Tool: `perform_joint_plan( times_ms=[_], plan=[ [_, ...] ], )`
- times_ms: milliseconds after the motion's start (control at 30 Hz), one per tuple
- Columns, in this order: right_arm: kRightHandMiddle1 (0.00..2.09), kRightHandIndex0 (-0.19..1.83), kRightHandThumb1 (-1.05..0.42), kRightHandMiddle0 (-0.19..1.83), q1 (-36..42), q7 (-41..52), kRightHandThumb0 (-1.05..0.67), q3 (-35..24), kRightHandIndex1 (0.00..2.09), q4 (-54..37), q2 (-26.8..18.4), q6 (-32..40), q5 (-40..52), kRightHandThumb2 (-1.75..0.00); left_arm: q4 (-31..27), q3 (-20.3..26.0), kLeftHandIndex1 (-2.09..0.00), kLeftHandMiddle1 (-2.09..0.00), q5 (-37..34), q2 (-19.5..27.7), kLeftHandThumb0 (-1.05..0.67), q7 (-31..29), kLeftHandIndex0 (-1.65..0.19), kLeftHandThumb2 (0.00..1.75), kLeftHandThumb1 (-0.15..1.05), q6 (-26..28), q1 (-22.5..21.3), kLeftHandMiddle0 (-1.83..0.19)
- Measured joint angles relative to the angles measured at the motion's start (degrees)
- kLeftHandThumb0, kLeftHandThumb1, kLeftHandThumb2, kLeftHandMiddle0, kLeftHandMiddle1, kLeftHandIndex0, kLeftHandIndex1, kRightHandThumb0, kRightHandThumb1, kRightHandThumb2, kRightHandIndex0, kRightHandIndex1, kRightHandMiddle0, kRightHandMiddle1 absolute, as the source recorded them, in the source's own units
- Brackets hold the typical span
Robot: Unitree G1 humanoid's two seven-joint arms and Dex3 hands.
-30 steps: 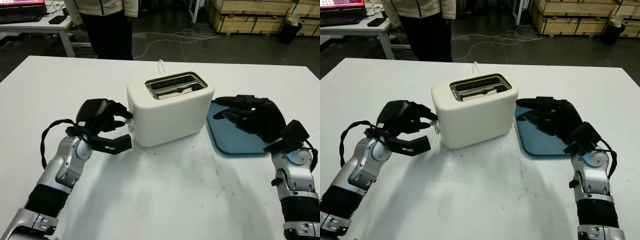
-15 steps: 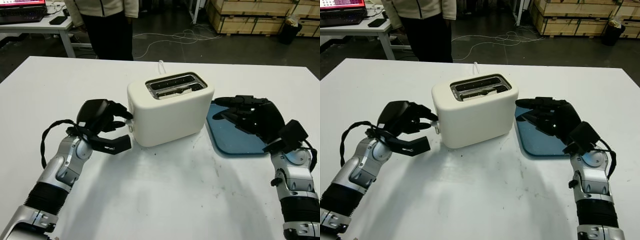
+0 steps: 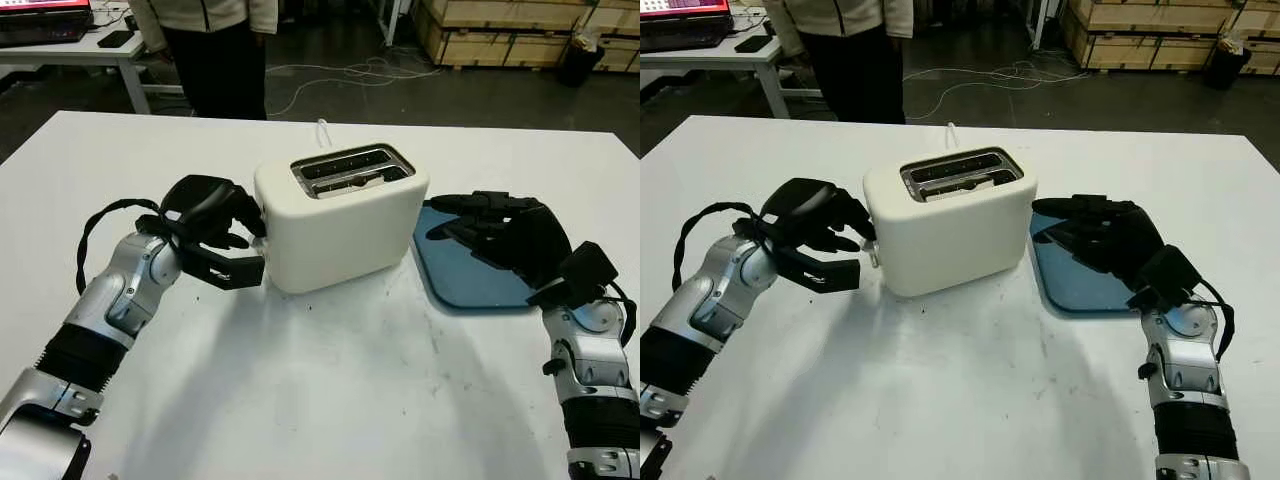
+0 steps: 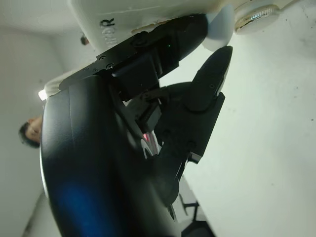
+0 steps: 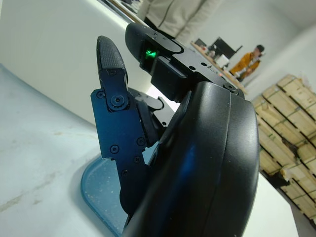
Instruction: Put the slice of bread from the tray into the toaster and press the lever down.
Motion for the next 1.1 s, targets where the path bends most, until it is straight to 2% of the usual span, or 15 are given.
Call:
perform_joint_plan(
  times_ms=[133, 333, 400, 433, 500, 567, 667, 867, 1100],
  plan=[
    [0.0, 0.81, -0.92, 0.99, 0.56, 0.0, -0.48, -0.02, 0.67, -0.43, -0.01, 0.08, 0.01, -0.12, -0.19, -0.45, -0.03, -1.1, 0.49, 0.14, -0.23, -0.14, -1.27, 0.0, 0.77, 0.14, -0.35, -0.99],
    [0.0, 0.81, -0.92, 0.98, 2.96, -0.01, -0.46, -0.59, 0.66, -4.05, -0.55, 2.31, 0.22, -0.12, -1.87, -0.49, -0.02, -1.01, 0.9, -0.14, -0.24, -0.56, -1.26, 0.01, 0.76, 2.08, 0.51, -0.93],
    [0.0, 0.81, -0.92, 0.99, 3.91, 0.0, -0.44, -0.94, 0.66, -4.85, -0.6, 2.73, 0.35, -0.12, -0.67, -0.49, 0.0, -1.02, 1.02, -1.46, -0.18, 1.34, -1.22, 0.02, 0.79, 3.48, 1.06, -0.94],
    [0.0, 0.81, -0.92, 0.99, 4.25, 0.0, -0.44, -1.02, 0.66, -4.86, -0.61, 2.75, 0.37, -0.12, 0.65, -0.48, 0.0, -0.98, 1.1, -2.46, -0.18, 3.16, -1.2, 0.01, 0.8, 4.01, 1.2, -0.93],
    [0.0, 0.81, -0.92, 0.98, 4.77, 0.0, -0.44, -1.03, 0.66, -4.86, -0.61, 2.77, 0.34, -0.13, 3.95, -0.41, 0.0, -0.71, 1.13, -4.31, -0.2, 6.77, -1.16, 0.01, 0.85, 4.19, 1.11, -0.92],
    [0.0, 0.81, -0.92, 0.98, 5.04, 0.0, -0.45, -1.03, 0.67, -4.85, -0.61, 2.76, 0.26, -0.14, 7.27, -0.27, -0.01, -0.54, 1.02, -5.88, -0.24, 10.0, -1.15, 0.0, 0.86, 4.17, 0.58, -0.95],
    [0.0, 0.8, -0.92, 0.98, 5.07, 0.0, -0.45, -1.03, 0.67, -4.82, -0.61, 2.76, 0.15, -0.15, 10.96, -0.18, 0.0, -0.43, 0.86, -7.71, -0.22, 14.07, -1.13, 0.01, 0.86, 4.08, -0.47, -0.99],
    [0.0, 0.79, -0.92, 0.97, 4.98, 0.0, -0.43, -0.98, 0.67, -4.38, -0.61, 2.76, 0.14, -0.15, 15.39, -0.18, -0.01, -0.41, 0.56, -8.51, -0.24, 17.59, -1.13, 0.01, 0.88, 2.8, -1.51, -1.01],
    [0.0, 0.78, -0.92, 0.97, 4.72, 0.02, -0.44, -0.96, 0.68, -3.91, -0.61, 2.76, 0.13, -0.14, 17.87, -0.19, 0.0, -0.4, -1.62, -8.55, -0.23, 17.74, -1.11, 0.01, 0.89, 1.72, -2.36, -0.94]
  ],
)
